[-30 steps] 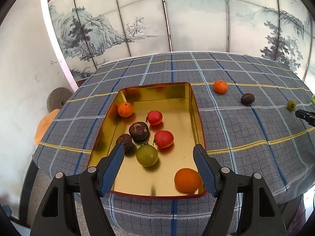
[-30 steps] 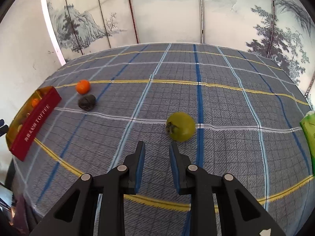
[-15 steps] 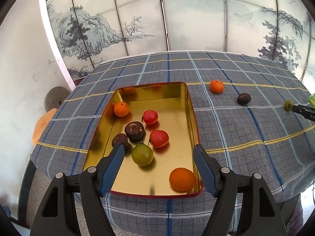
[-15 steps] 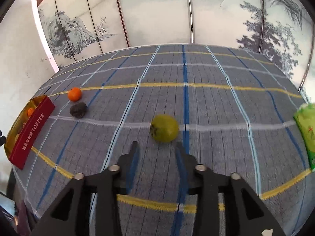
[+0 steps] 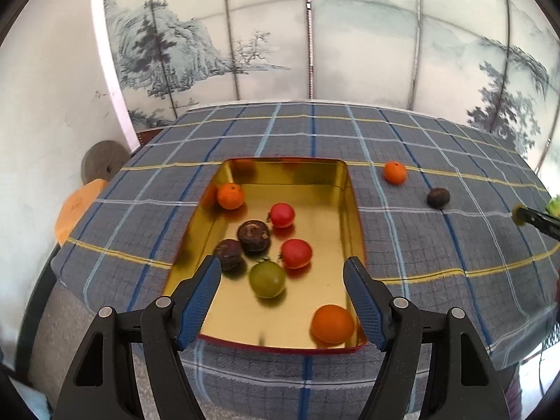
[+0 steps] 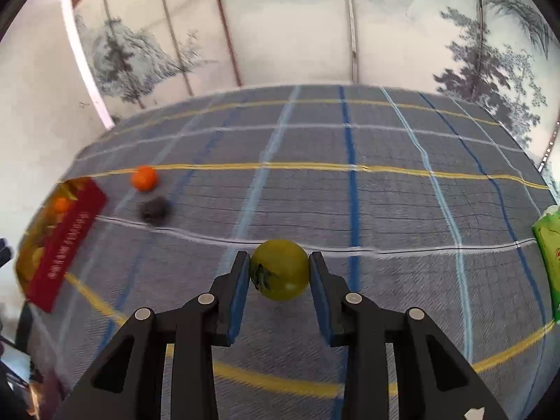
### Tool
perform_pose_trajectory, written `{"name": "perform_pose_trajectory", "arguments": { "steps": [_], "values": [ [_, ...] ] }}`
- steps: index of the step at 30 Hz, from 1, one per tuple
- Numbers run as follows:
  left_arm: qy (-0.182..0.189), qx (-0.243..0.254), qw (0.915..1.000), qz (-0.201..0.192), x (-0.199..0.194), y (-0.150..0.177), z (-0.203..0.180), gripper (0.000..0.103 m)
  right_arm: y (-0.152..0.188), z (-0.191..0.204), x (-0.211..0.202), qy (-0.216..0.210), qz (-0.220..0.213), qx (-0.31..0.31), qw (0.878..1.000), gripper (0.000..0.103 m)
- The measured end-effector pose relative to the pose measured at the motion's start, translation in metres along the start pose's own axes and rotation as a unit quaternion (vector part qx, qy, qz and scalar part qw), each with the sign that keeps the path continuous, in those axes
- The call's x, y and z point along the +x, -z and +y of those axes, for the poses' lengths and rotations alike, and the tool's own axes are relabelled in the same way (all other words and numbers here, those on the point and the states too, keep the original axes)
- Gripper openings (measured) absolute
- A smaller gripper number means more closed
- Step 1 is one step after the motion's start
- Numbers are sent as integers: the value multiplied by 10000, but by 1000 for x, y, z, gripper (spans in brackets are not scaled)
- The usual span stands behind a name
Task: Organize fruits
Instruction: 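Carry the green fruit into the gold tray and open the right gripper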
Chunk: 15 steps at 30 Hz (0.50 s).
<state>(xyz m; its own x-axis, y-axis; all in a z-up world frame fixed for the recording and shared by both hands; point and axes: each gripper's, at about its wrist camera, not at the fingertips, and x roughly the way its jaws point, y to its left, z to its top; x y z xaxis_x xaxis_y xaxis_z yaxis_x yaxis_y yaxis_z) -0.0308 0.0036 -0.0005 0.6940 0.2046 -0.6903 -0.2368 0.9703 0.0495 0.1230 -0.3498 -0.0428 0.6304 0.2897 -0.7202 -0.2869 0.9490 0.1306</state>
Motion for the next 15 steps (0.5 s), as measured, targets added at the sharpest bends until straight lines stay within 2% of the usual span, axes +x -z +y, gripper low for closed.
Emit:
{"name": "perform_pose_trajectory", "arguments": {
  "steps": [4,9,15],
  "values": [
    [-215,7,9998,-57,-4,4,11,73,-1,37,-18,-463,-165,-183,9986,32],
    [-321,-58,9995,-20,-6,11,25,73,-23,109,-23,-1124,-212,-663,9912,32],
    [-368,-192,9991,120,-2,14,41,73,-45,192,-4,-1744,-59,-1225,9770,32]
  ]
}}
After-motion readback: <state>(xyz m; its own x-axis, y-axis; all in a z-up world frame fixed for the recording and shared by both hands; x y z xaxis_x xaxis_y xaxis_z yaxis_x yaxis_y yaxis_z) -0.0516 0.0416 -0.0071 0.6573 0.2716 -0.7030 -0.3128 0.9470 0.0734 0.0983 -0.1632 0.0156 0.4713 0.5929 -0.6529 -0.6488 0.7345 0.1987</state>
